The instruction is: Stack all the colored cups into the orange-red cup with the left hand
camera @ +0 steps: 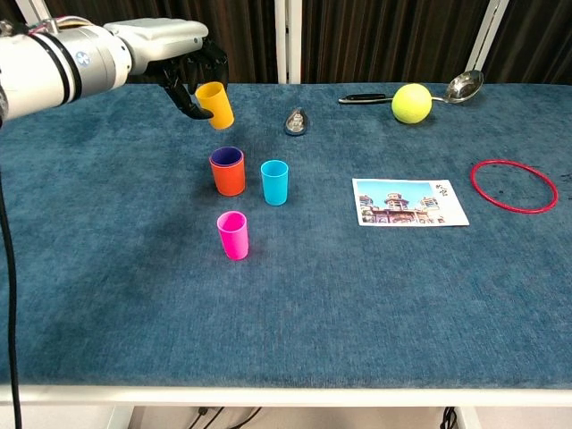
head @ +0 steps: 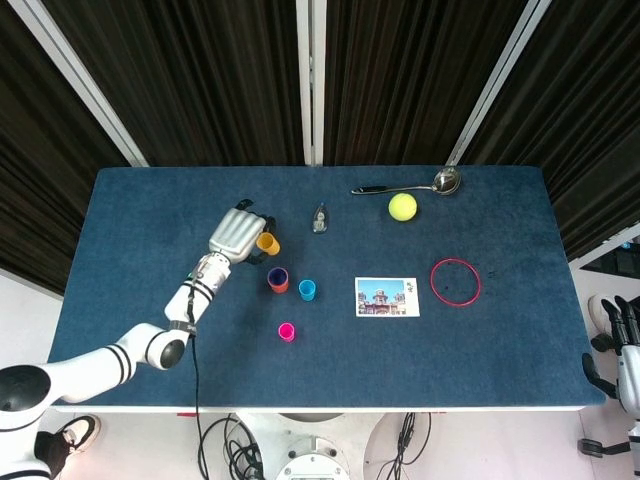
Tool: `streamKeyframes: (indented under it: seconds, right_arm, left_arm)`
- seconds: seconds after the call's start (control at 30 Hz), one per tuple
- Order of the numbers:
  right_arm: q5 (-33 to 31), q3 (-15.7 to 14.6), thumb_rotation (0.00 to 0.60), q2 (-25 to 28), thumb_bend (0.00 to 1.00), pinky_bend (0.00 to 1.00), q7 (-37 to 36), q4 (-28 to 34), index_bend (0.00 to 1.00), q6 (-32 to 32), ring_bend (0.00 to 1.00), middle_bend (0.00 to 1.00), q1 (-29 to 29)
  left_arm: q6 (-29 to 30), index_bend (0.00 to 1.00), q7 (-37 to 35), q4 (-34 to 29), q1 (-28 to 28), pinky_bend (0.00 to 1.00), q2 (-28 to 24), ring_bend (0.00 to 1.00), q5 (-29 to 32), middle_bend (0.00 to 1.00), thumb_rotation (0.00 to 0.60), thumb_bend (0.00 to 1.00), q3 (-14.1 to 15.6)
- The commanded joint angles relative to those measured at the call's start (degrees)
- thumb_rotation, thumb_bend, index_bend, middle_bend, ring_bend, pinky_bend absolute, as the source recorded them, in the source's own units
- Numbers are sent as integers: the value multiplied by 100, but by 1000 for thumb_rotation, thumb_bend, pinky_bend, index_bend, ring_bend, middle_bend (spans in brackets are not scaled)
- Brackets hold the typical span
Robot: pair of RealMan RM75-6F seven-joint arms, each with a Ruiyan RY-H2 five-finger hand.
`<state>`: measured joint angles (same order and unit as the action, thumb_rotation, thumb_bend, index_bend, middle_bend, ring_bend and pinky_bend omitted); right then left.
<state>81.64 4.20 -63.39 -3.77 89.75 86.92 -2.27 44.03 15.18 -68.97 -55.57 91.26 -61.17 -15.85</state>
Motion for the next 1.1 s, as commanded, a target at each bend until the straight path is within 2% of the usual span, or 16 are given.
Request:
streamKeyframes:
  seconds: [0.03,0.3,0.4,0.6,1.1]
  right_arm:
    - [8,-5,600,5,327,0,-9,-9,0,5,0,0,-6]
    - [13,-12,600,16,327,0,-26,-20,0,28,0,0,-26]
    - [15,-9,600,9,327,0,-12,-12,0,13,0,0,-14]
    - [31,-9,600,7,327,0,50,35,0,15,0,0,-2]
    - [-1,-19,600,-15,327,0,59,16,0,-53,0,0,15]
  left_arm:
    - [103,468,486,-701,97,183,-358,471,430,458,600,242,68]
    - [318,469,979,-1510,157,183,-632,471,773,458,600,243,307]
    - [395,469,1062,-1611,163,183,-620,470,790,458,600,242,393]
    - [440,468,1013,-1529,163,183,-458,467,766,458,600,242,500]
    - [556,465,761,-1305,139,186,-246,466,580,457,600,243,469]
